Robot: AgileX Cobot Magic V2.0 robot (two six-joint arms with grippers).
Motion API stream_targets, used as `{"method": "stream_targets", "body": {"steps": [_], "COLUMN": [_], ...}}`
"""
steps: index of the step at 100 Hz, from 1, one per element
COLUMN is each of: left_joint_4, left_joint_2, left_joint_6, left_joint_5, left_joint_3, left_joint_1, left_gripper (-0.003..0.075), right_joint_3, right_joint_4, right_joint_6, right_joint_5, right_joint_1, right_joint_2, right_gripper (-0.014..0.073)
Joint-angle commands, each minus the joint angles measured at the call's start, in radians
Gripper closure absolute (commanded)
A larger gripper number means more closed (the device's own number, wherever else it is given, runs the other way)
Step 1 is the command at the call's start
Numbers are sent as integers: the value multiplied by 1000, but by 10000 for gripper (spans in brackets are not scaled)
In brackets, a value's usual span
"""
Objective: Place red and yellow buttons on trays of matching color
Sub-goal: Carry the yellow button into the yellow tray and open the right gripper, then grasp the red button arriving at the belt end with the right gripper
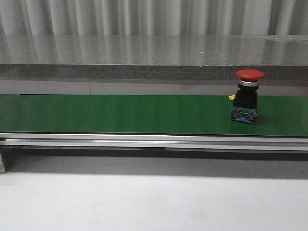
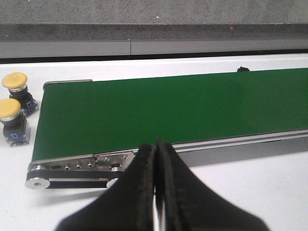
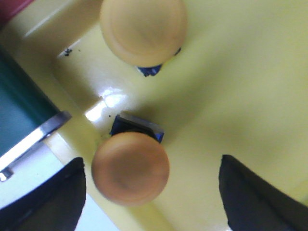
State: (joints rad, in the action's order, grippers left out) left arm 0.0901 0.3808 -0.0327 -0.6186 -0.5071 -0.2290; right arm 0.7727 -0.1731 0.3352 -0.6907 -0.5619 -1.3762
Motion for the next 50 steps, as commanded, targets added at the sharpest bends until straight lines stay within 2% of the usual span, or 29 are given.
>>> {"method": "stream_targets", "body": {"steps": [1, 22, 32, 50], "left_joint_4": [14, 14, 14, 14], "left_joint_2": [5, 5, 5, 5], "left_joint_6": [0, 0, 0, 0], "left_joint_5": [78, 78, 78, 78], "left_joint_3": [-27, -27, -27, -27], "left_joint_1": [-9, -9, -9, -9], "left_gripper": [741, 741, 741, 741], "right_joint_3": [30, 30, 46, 131], "right_joint_4": [-4, 12, 22, 121], "right_joint_6": [0, -13, -37, -176], "right_joint_5": [-3, -57, -100, -193], "right_joint_1": [-3, 78, 163, 353], "right_joint_2": [89, 246, 294, 298], "right_gripper": [20, 20, 20, 20]}}
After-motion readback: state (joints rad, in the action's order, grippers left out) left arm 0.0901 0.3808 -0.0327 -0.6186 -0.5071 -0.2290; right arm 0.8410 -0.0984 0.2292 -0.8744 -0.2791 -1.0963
